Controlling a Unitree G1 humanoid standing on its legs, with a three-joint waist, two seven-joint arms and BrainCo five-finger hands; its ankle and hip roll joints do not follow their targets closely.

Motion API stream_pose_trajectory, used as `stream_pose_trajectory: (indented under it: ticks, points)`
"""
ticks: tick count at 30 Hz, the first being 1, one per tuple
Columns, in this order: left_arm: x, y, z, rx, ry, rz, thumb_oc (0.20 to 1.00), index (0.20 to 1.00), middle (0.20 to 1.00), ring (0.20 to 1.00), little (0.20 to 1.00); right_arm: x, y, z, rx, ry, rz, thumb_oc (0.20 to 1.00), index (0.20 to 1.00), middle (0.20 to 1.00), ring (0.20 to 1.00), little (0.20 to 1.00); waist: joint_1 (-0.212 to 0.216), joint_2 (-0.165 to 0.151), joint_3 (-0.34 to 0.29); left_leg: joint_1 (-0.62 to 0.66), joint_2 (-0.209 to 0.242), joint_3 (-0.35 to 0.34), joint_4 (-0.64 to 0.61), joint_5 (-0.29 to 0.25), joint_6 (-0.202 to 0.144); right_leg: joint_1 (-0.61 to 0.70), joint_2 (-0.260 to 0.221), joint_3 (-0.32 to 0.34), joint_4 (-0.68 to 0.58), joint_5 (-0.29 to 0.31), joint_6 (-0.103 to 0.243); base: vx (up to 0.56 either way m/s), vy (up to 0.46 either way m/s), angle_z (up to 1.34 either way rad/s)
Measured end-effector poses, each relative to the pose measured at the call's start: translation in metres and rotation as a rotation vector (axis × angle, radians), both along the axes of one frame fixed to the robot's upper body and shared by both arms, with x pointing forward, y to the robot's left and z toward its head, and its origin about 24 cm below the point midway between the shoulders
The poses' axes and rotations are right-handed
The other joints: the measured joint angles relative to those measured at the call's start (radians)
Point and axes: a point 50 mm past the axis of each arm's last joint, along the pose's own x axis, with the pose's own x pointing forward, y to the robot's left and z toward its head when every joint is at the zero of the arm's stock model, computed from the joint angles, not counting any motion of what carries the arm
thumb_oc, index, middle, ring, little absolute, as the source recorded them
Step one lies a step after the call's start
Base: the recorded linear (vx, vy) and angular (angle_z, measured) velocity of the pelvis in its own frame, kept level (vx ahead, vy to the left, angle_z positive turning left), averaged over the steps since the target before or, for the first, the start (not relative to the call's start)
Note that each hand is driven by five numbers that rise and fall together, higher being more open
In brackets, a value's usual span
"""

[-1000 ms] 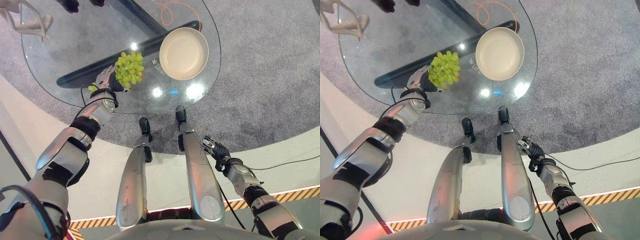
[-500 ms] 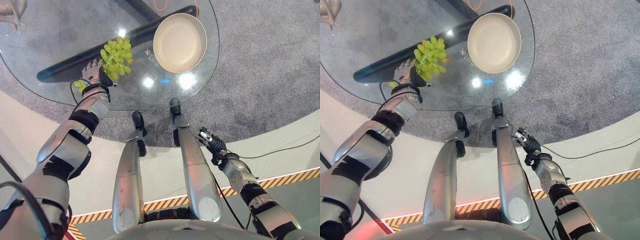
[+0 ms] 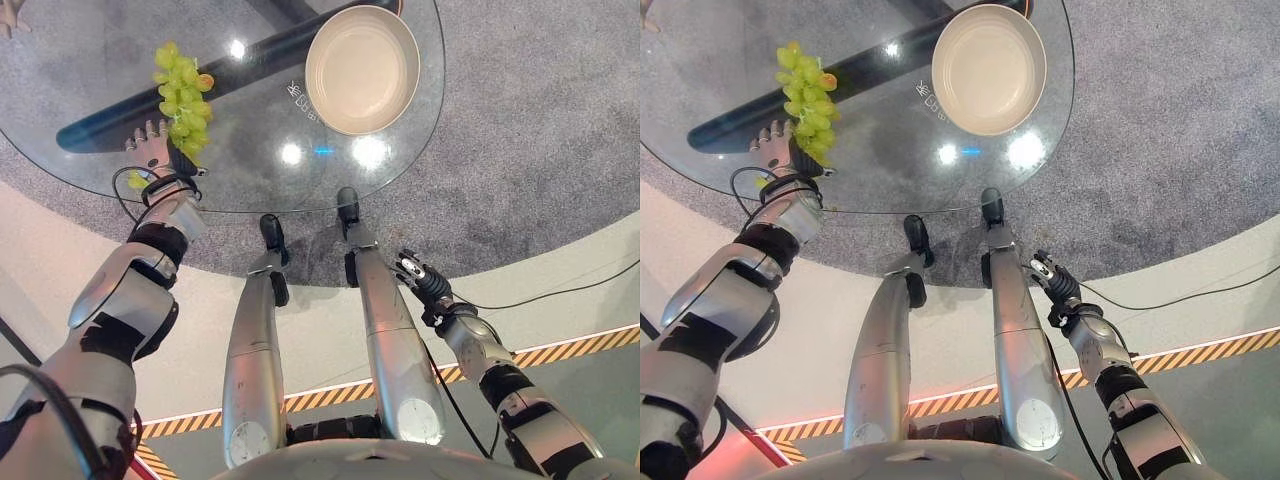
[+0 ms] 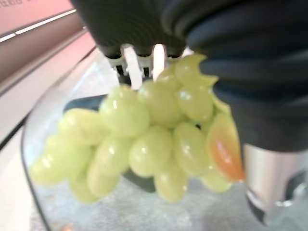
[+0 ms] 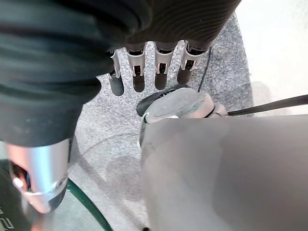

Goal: Pick up fruits into the plate

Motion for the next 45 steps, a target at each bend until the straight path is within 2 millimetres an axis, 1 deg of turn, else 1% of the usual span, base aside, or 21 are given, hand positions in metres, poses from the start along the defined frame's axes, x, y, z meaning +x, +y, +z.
stream_pose_trajectory:
  ticks: [2,8,14,26,30,34,36,37,39,41,43,45]
  points:
    - [-0.001,0.002,0.001,0.003,-0.002,0.005,0.2,0.2,0.2,0.2,0.2,0.0,0.0,0.001,0.002,-0.003,-0.001,1.0,1.0,1.0,1.0,1.0,0.0,0.0,0.0,-0.015,0.001,-0.002,0.014,-0.006,-0.005,-0.013,0.001,-0.001,0.007,0.0,0.0,0.0,0.0,0.0]
    - [0.0,0.002,0.004,0.004,-0.012,0.002,0.2,0.2,0.2,0.2,0.2,0.001,0.0,0.003,0.013,-0.009,-0.012,1.0,1.0,1.0,1.0,1.0,-0.001,0.0,0.0,-0.037,0.001,-0.003,0.029,-0.01,-0.003,-0.03,0.001,0.0,0.017,0.0,0.0,0.0,0.0,0.0]
    - [0.0,0.002,0.0,-0.006,-0.005,-0.008,0.2,0.2,0.2,0.2,0.2,0.002,0.0,0.004,0.014,-0.013,-0.01,1.0,1.0,1.0,1.0,1.0,0.0,0.0,0.0,-0.039,0.001,-0.005,0.029,-0.01,-0.003,-0.031,0.001,0.0,0.015,0.0,0.0,0.0,0.0,0.0]
    - [0.0,0.003,-0.001,-0.016,-0.001,-0.029,0.2,0.2,0.2,0.2,0.2,0.002,0.0,0.005,0.014,-0.024,-0.01,1.0,1.0,1.0,1.0,1.0,-0.002,0.0,0.0,-0.028,0.0,-0.004,0.03,-0.006,0.001,-0.02,0.002,0.001,0.016,0.001,0.001,0.0,0.0,0.0]
    - [-0.002,-0.001,-0.012,-0.061,0.01,-0.075,0.2,0.2,0.2,0.2,0.2,0.002,0.0,0.005,0.015,-0.033,-0.006,1.0,1.0,1.0,1.0,1.0,-0.002,-0.01,0.0,0.032,0.001,0.0,0.019,-0.009,0.002,0.038,0.003,0.005,0.004,0.001,0.001,0.0,-0.006,-0.01]
    - [-0.001,-0.01,-0.011,-0.135,-0.035,-0.152,0.2,0.2,0.2,0.2,0.2,0.003,0.004,0.007,0.028,-0.056,0.009,1.0,1.0,1.0,1.0,1.0,0.004,-0.017,0.0,0.104,0.0,0.0,-0.021,-0.007,0.0,0.111,0.003,0.005,-0.038,0.007,0.008,-0.02,-0.017,0.0]
    - [-0.002,-0.013,-0.016,-0.147,-0.037,-0.187,0.2,0.2,0.2,0.2,0.2,0.002,0.007,0.009,0.04,-0.066,0.019,1.0,1.0,1.0,1.0,1.0,0.006,-0.019,-0.001,0.147,0.0,0.001,-0.044,-0.006,-0.002,0.153,0.003,0.006,-0.059,0.008,0.009,0.0,0.0,0.0]
    - [-0.002,-0.013,-0.016,-0.147,-0.037,-0.187,0.2,0.2,0.2,0.2,0.2,0.002,0.007,0.009,0.04,-0.066,0.019,1.0,1.0,1.0,1.0,1.0,0.006,-0.019,-0.001,0.147,0.0,0.001,-0.044,-0.006,-0.002,0.153,0.003,0.006,-0.059,0.008,0.009,0.0,0.0,0.0]
    - [-0.007,-0.019,-0.025,-0.195,-0.038,-0.245,0.2,0.2,0.2,0.2,0.2,-0.001,0.013,0.011,0.06,-0.084,0.037,1.0,1.0,1.0,1.0,1.0,0.014,-0.021,0.0,0.232,-0.001,0.0,-0.094,0.006,0.004,0.234,0.002,0.005,-0.1,0.015,0.008,-0.01,-0.041,-0.02]
    - [-0.011,-0.024,-0.026,-0.229,-0.056,-0.303,0.2,0.2,0.2,0.2,0.2,-0.003,0.019,0.016,0.085,-0.113,0.06,1.0,1.0,1.0,1.0,1.0,0.029,-0.025,0.002,0.319,-0.004,-0.001,-0.153,0.024,-0.001,0.317,-0.004,-0.008,-0.147,0.037,0.002,0.0,-0.047,0.05]
    - [-0.013,-0.028,-0.027,-0.241,-0.043,-0.345,0.2,0.2,0.2,0.2,0.2,-0.004,0.023,0.018,0.1,-0.129,0.081,1.0,1.0,1.0,1.0,1.0,0.043,-0.026,0.002,0.405,-0.005,-0.008,-0.199,0.031,-0.001,0.404,-0.008,-0.022,-0.185,0.037,0.001,0.01,-0.034,0.12]
    - [-0.016,-0.029,-0.023,-0.235,-0.048,-0.39,0.2,0.2,0.2,0.2,0.2,-0.004,0.025,0.023,0.12,-0.152,0.093,1.0,1.0,1.0,1.0,1.0,0.058,-0.027,0.002,0.483,-0.008,-0.013,-0.249,0.043,-0.001,0.475,-0.009,-0.026,-0.219,0.037,0.001,0.09,-0.039,0.09]
